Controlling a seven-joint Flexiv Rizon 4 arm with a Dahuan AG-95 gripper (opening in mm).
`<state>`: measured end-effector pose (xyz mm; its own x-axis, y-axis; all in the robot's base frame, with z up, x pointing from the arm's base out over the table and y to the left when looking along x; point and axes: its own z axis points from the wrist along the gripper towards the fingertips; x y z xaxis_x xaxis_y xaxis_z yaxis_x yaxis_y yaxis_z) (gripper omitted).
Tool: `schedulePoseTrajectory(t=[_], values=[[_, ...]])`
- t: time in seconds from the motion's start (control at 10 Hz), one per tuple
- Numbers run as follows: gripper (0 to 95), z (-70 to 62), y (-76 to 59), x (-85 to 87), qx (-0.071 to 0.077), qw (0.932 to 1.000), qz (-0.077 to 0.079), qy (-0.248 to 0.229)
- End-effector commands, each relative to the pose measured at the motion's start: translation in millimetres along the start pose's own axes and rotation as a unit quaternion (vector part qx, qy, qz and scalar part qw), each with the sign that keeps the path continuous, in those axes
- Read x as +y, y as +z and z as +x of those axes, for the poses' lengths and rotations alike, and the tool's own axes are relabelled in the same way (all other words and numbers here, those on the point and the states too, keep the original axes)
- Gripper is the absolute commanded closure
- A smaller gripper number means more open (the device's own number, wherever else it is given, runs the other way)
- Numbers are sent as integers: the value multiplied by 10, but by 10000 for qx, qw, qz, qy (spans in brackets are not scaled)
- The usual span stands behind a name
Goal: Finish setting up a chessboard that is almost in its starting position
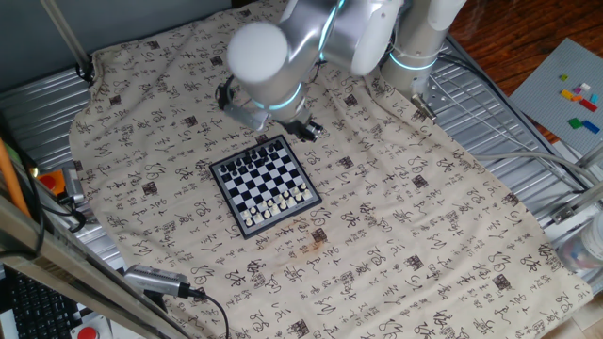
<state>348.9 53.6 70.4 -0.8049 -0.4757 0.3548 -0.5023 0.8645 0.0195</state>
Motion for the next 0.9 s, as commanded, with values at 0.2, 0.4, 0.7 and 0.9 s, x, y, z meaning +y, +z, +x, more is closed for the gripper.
schedulePoseTrajectory(t=[0.2, 0.4, 0.7, 0.9], values=[[950, 33, 11, -5, 25, 9999, 84, -73], [950, 32, 2, 5, 35, 9998, 99, -145], [950, 31, 1, 8, 74, 9997, 102, -217], [950, 38, 3, -9, 100, 9997, 93, -209]])
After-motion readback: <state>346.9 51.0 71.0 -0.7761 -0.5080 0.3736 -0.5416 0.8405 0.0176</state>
